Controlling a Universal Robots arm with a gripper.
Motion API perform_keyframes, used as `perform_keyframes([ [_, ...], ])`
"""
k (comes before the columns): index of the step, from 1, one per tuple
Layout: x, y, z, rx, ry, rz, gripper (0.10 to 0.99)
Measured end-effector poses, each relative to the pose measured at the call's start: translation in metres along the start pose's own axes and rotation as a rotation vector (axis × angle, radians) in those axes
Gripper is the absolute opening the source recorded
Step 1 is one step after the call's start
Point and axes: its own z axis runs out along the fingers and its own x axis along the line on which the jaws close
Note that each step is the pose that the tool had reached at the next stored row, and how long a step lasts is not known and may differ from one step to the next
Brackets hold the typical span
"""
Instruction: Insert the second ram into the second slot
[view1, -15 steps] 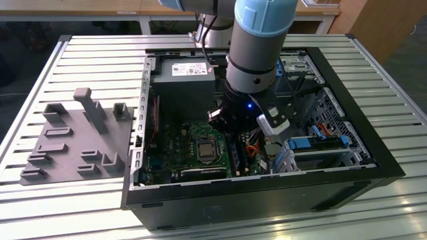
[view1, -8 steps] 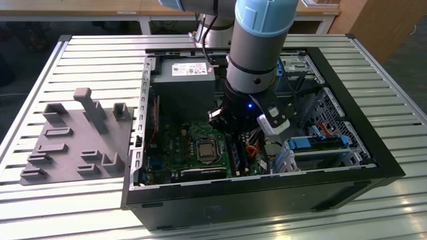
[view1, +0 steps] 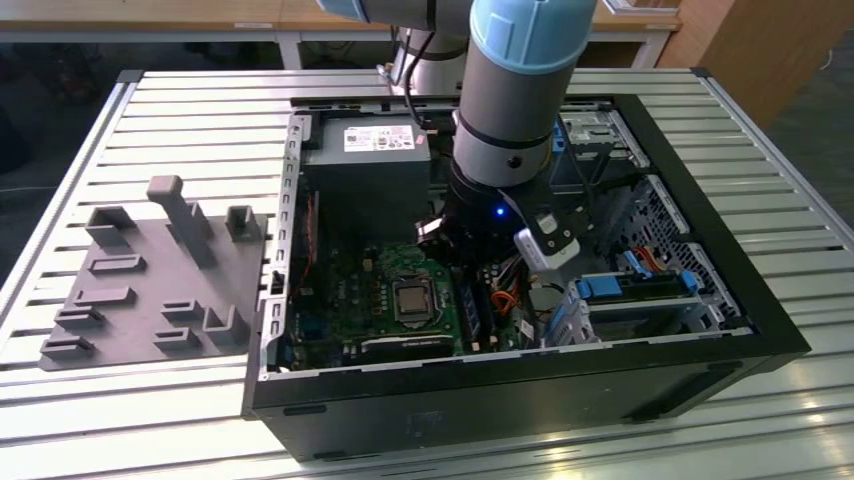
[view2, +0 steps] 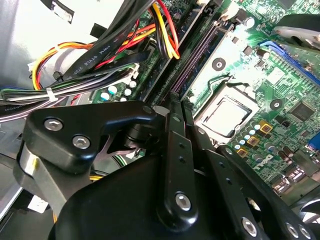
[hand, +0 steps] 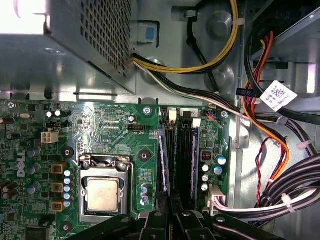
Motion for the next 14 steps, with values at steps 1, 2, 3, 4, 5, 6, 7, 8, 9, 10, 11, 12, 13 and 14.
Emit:
perform_keyframes([
  [1, 0.0, 0.0, 0.0002, 0.0, 0.0, 0.001, 0.133],
  [2, 0.0, 0.0, 0.0004, 0.0, 0.0, 0.001, 0.133],
  [3, 0.0, 0.0, 0.0006, 0.0, 0.0, 0.002, 0.133],
  [4, 0.0, -0.0001, 0.0007, 0.0, 0.0, 0.002, 0.133],
  [5, 0.0, -0.0001, 0.0009, 0.0, 0.0, 0.002, 0.133],
  [6, 0.0, -0.0002, 0.0013, 0.0, 0.0, 0.002, 0.133],
  [7, 0.0, -0.0004, 0.0015, 0.0, 0.0, 0.002, 0.133],
  [8, 0.0, -0.0006, 0.0018, 0.0, 0.0, 0.002, 0.133],
  [9, 0.0, -0.0006, 0.0019, 0.0, 0.0, 0.002, 0.133],
  [10, 0.0, -0.0007, 0.0019, 0.0, 0.0, 0.003, 0.133],
  [11, 0.0, -0.0007, 0.002, 0.0, 0.0, 0.002, 0.133],
  [12, 0.0, -0.0008, 0.002, 0.0, 0.0, 0.002, 0.133],
  [13, 0.0, -0.0008, 0.002, 0.0, 0.0, 0.003, 0.133],
  [14, 0.0, -0.0008, 0.002, 0.0, 0.0, 0.002, 0.133],
])
